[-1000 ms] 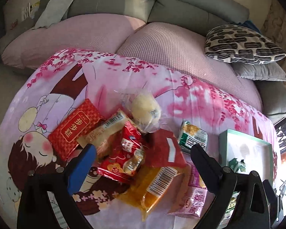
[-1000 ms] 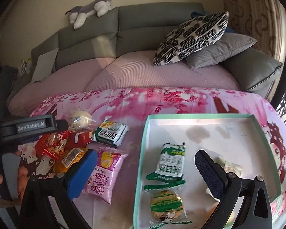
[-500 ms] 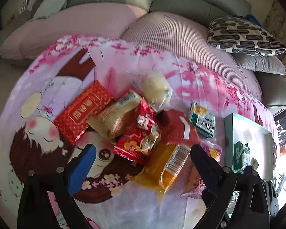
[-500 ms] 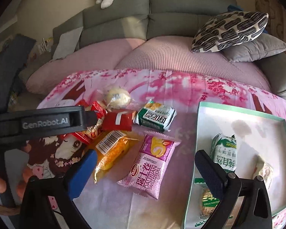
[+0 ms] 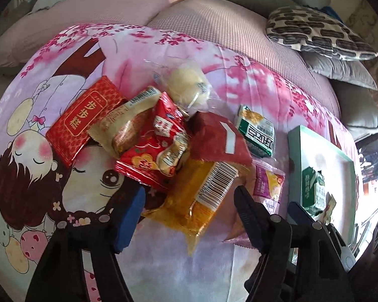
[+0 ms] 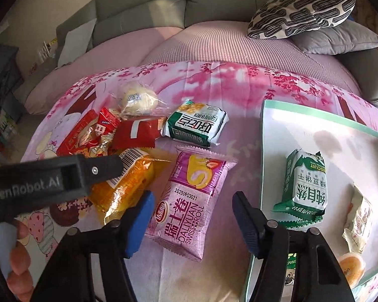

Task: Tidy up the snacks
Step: 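Grasp the yellow cake bag with left tool while right tool grasps the pink Swiss roll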

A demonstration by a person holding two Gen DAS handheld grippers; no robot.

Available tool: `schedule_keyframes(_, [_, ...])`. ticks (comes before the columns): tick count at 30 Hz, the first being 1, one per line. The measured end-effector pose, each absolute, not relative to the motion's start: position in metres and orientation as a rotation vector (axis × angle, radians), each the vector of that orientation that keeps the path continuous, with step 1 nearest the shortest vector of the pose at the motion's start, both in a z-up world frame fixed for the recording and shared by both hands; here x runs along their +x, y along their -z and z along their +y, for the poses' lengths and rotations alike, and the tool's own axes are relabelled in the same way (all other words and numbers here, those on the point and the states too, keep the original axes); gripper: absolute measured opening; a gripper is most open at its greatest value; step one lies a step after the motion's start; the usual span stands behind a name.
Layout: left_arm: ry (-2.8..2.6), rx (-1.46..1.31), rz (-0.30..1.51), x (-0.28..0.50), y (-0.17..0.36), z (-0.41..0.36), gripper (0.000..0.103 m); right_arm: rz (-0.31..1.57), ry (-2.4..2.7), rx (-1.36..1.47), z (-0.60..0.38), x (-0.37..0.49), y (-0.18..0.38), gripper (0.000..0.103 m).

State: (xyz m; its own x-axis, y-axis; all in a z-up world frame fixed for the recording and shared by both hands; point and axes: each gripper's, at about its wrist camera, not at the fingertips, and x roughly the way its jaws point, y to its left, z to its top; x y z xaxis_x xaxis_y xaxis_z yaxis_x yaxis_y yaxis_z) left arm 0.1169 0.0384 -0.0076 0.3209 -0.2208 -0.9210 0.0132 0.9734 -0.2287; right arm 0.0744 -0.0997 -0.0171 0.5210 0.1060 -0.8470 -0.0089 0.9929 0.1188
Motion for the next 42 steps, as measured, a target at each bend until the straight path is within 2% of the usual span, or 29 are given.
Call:
schedule_keyframes(2, [0.161, -0.174, 1.247, 0.118, 0.010, 0.033, 0.065, 1.032, -0.072, 0.108, -0.099, 0.075, 0.019, 0.063])
schedule_keyframes(11, [0.171, -0.135, 1.288, 0.118, 0.026, 0.022, 0.056, 1.066, -0.096, 0.126, -0.098, 0.076, 0.028, 0.046])
schedule_keyframes(15, [0.173, -0.111, 1.315, 0.120, 0.035, 0.016, 0.055, 1.069, -0.101, 0.133, -0.099, 0.076, 0.030, 0.045])
schedule_keyframes(19, [0.162, -0.113, 1.345, 0.124, 0.046, 0.014, 0.047, 1.072, -0.106, 0.153, -0.101, 0.077, 0.032, 0.045])
schedule_keyframes(30, [0.141, -0.084, 1.334, 0.125, 0.049, 0.007, 0.043, 1.100, -0.121, 0.175, -0.103, 0.079, 0.041, 0.045])
schedule_keyframes(35, [0.139, -0.117, 1.329, 0.126, 0.048, 0.006, 0.042, 1.098, -0.115, 0.176, -0.105, 0.078, 0.036, 0.041])
schedule_keyframes(42, [0.183, -0.191, 1.274, 0.124, 0.024, 0.013, 0.041, 1.051, -0.110, 0.170, -0.107, 0.072, 0.017, 0.040])
